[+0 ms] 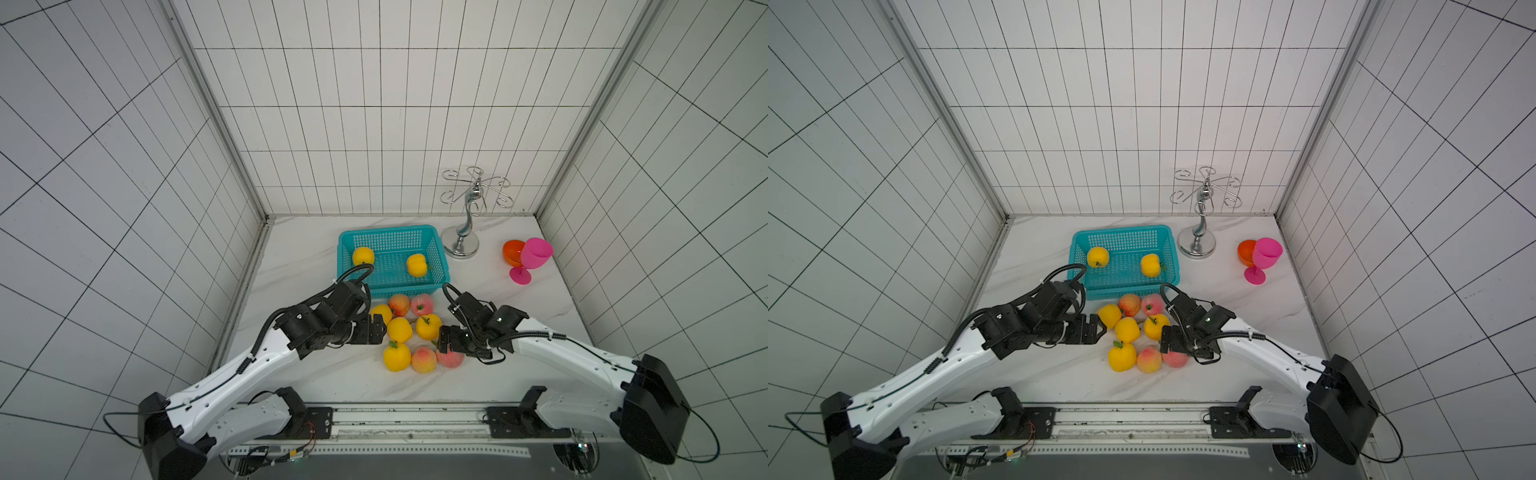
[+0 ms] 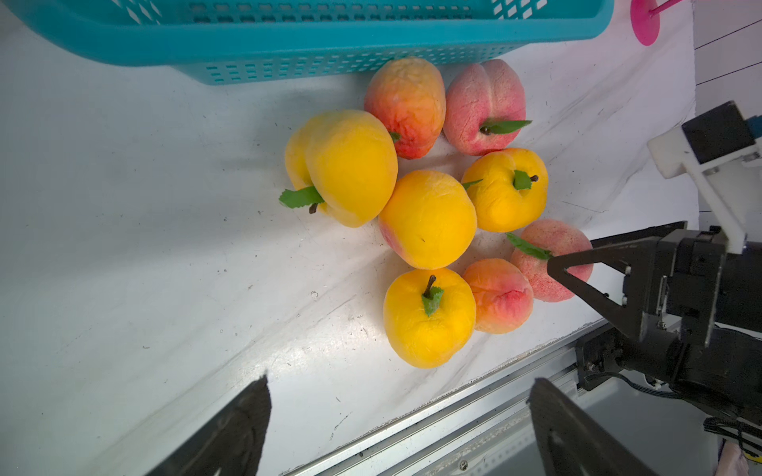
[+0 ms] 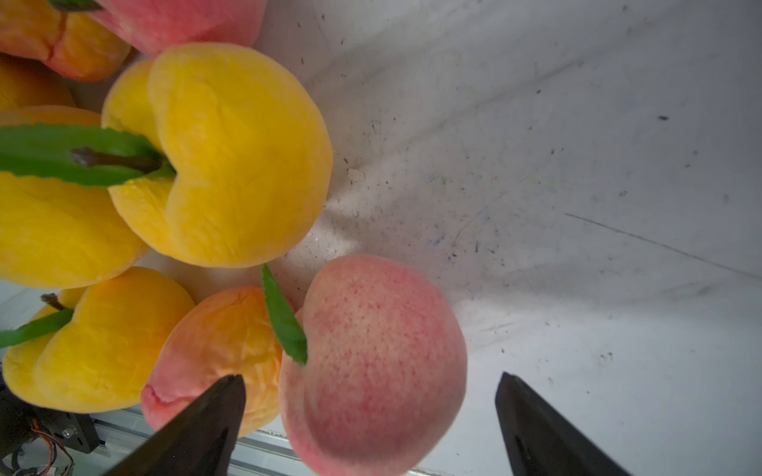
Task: Put the peaches into the basket
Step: Pick up the peach from the center of the board.
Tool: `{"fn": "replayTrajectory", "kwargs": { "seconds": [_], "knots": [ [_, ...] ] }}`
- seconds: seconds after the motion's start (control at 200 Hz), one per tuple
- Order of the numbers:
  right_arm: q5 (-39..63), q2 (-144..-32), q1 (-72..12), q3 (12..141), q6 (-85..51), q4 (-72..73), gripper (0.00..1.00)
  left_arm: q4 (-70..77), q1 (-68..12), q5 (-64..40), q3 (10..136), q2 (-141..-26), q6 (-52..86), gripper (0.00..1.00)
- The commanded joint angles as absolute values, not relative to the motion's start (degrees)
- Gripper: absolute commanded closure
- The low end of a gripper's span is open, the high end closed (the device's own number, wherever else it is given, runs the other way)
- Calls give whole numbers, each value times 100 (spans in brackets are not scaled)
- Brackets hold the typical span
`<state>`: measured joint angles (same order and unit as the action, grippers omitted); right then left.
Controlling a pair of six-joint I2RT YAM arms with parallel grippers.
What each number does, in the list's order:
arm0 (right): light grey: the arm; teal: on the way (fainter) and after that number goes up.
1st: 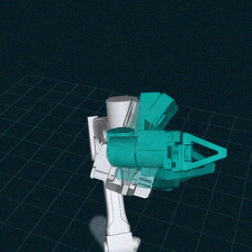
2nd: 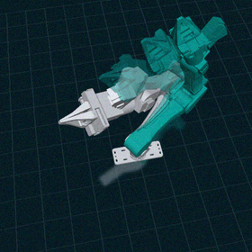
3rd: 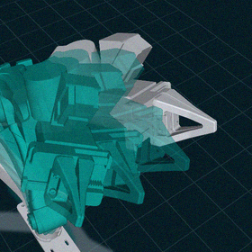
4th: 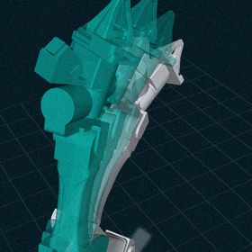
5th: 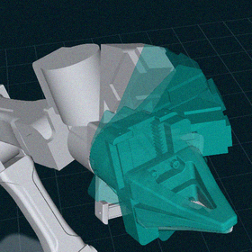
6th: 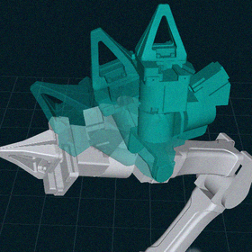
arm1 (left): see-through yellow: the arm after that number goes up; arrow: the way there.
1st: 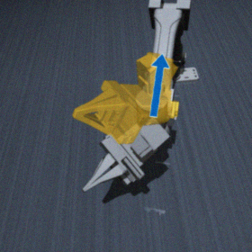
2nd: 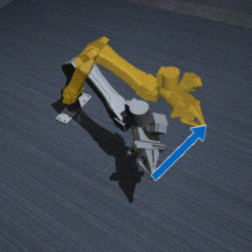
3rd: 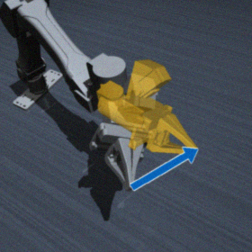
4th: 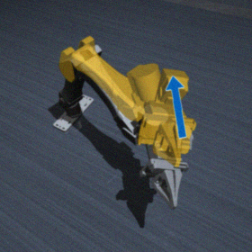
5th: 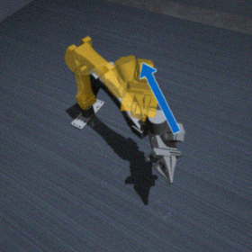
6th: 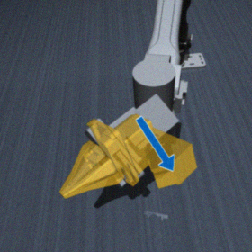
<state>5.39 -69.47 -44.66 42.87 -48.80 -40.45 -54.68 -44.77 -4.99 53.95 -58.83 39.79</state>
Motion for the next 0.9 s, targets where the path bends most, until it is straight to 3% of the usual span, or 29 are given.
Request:
{"fn": "replayTrajectory", "kwargs": {
  "seconds": [0.0, 0.57, 0.784, 0.894],
  "knots": [
    [459, -6941, -4506, 4019, -5168, -3809, 2, -5468, -4415, -596, 5361, -5793, 3810, 4],
    [575, -7150, -4488, 3782, -5128, -3532, 0, -5464, -4386, -844, 5379, -5959, 3791, 4],
    [658, -7142, -4488, 3626, -5124, -3318, 14, -5429, -4386, -821, 5317, -5893, 3881, 4],
    [694, -7172, -4486, 3615, -5103, -3274, 26, -5488, -4385, -784, 5287, -5824, 3910, 4]
  ]
}}
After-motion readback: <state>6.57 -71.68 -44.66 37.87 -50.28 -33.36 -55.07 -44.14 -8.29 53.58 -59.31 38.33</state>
